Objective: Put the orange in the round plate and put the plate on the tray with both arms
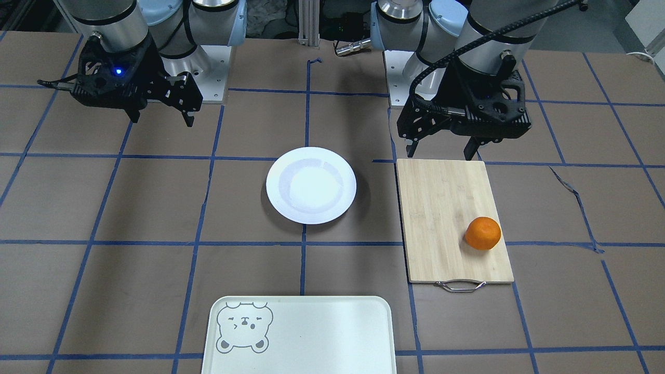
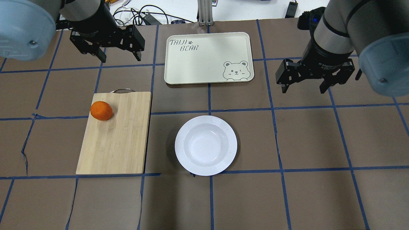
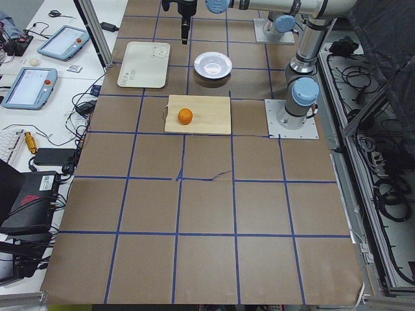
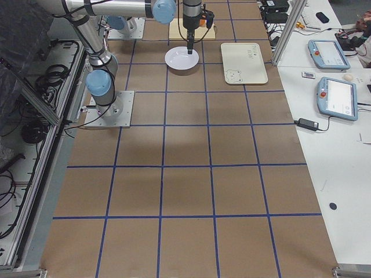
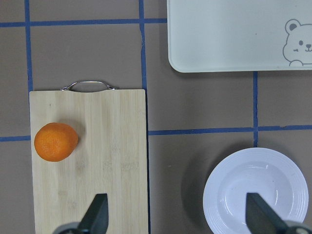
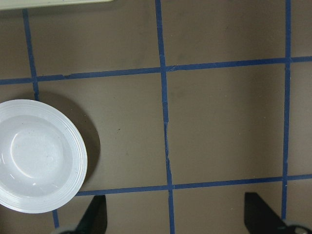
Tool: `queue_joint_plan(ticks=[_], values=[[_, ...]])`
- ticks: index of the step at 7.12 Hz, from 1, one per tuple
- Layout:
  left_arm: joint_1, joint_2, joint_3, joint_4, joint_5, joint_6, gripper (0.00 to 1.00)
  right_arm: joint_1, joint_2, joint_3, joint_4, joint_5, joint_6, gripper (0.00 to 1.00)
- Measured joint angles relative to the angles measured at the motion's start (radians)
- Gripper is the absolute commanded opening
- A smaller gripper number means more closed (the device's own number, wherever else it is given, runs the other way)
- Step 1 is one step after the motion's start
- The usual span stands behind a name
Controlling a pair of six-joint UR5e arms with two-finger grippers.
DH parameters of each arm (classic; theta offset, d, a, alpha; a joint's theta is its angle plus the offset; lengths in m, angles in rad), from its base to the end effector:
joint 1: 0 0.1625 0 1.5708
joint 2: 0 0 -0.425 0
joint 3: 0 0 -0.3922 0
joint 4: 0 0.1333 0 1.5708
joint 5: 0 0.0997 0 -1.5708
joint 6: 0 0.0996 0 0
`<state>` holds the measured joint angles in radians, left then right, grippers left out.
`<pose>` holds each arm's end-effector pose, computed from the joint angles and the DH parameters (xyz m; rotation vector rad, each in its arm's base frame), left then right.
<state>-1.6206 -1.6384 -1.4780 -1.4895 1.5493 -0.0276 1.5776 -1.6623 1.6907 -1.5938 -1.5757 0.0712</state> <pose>-0.1617 -0.5231 0.5080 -0.0363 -3.1115 0.1644 0.1359 -0.4515 0.4744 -0.1010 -3.1348 -0.0082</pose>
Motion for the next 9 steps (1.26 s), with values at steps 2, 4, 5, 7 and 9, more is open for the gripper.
queue_joint_plan(ticks=[2, 4, 5, 7, 9], values=[[0.0, 0.0, 0.001, 0.0, -0.001, 0.0, 1.0, 0.0, 0.0, -0.013, 0.016, 0.004, -0.001, 1.0], [0.0, 0.0, 0.0, 0.0, 0.0, 0.0, 1.0, 0.001, 0.001, -0.015, 0.02, 0.007, -0.001, 1.0], [0.0, 0.0, 0.0, 0.0, 0.0, 0.0, 1.0, 0.001, 0.001, -0.015, 0.021, 0.008, -0.002, 1.0], [0.001, 0.0, 0.0, 0.0, 0.001, 0.0, 1.0, 0.002, 0.001, -0.014, 0.021, 0.007, -0.002, 1.0], [0.002, -0.001, -0.001, 0.0, 0.001, 0.002, 1.0, 0.002, 0.001, -0.013, 0.029, 0.005, -0.003, 1.0]])
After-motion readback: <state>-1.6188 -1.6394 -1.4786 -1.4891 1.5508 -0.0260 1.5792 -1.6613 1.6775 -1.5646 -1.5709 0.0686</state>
